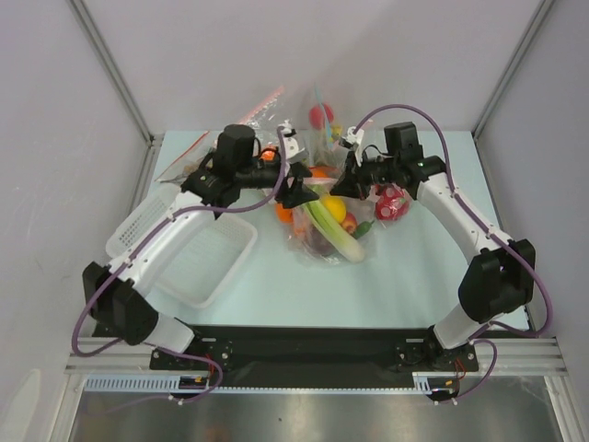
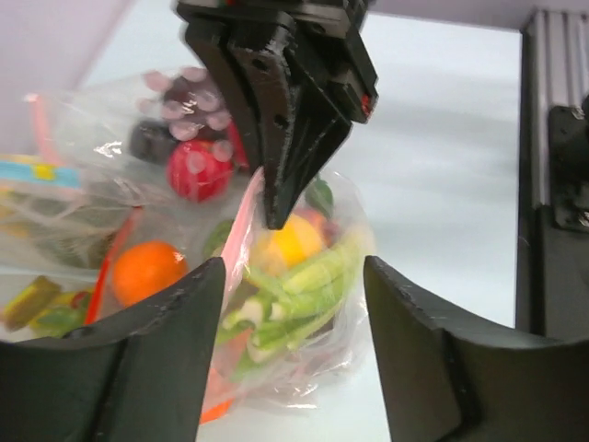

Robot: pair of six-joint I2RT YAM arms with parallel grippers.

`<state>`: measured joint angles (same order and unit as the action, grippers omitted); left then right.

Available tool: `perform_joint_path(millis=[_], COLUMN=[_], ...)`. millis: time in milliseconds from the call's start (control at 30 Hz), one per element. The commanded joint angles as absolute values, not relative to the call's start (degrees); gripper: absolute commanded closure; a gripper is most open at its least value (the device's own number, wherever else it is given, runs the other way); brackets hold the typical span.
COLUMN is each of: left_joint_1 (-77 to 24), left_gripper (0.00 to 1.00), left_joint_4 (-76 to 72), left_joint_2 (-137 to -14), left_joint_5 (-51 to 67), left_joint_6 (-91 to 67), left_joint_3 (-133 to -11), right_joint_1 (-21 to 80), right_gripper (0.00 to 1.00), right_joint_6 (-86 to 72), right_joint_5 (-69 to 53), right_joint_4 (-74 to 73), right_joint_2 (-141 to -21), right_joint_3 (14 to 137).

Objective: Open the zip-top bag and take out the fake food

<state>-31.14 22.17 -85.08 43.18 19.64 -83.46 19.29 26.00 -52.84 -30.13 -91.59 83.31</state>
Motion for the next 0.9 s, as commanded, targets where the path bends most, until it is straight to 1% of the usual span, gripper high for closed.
perform_joint_path(millis=[0, 33, 67, 133, 200, 333, 500, 600, 867], left_joint_1=[-27.5, -26.4, -23.9, -21.9, -20.0, -18.7, -17.0, -16.9, -16.8], left_gripper=[0.31, 0.3, 0.29, 0.27, 0.25, 0.25, 0.23, 0.24, 0.24], left_joint_4=[7.1, 1.0, -3.2, -12.0, -15.1, -18.5, -32.7, -36.2, -53.0], left_joint_2=[-78.0, -76.7, -74.0, -72.0, -70.5, -71.6, -73.3, -75.2, -80.3], left_joint_5=[40.4, 40.7, 40.9, 41.9, 41.9, 42.0, 46.0, 48.2, 52.9], left_joint_6=[11.9, 9.8, 7.8, 2.4, -1.6, -5.3, -14.8, -17.9, -28.2], left_joint_3=[-75.9, -73.5, -68.3, -63.5, -58.6, -55.5, -49.8, -48.9, -44.9], right_joint_1=[19.3, 19.2, 19.2, 19.2, 19.3, 19.2, 19.2, 19.2, 19.1], right_gripper=[1.0, 1.0, 1.0, 1.0, 1.0, 1.0, 1.0, 1.0, 1.0], right_joint_6=[25.3, 25.1, 24.6, 23.6, 22.9, 21.4, 20.8, 20.7, 20.5], right_joint_5=[-50.9, -50.6, -50.5, -49.9, -49.7, -50.4, -51.4, -51.5, -51.7], right_joint_4=[-29.2, -28.5, -27.3, -25.0, -23.4, -20.4, -19.2, -19.3, -19.2], right_joint_2=[-89.0, -88.4, -87.3, -86.0, -83.7, -80.4, -78.1, -77.9, -77.6], right_joint_3=[81.4, 80.0, 79.5, 77.4, 75.9, 73.4, 71.7, 71.5, 71.0])
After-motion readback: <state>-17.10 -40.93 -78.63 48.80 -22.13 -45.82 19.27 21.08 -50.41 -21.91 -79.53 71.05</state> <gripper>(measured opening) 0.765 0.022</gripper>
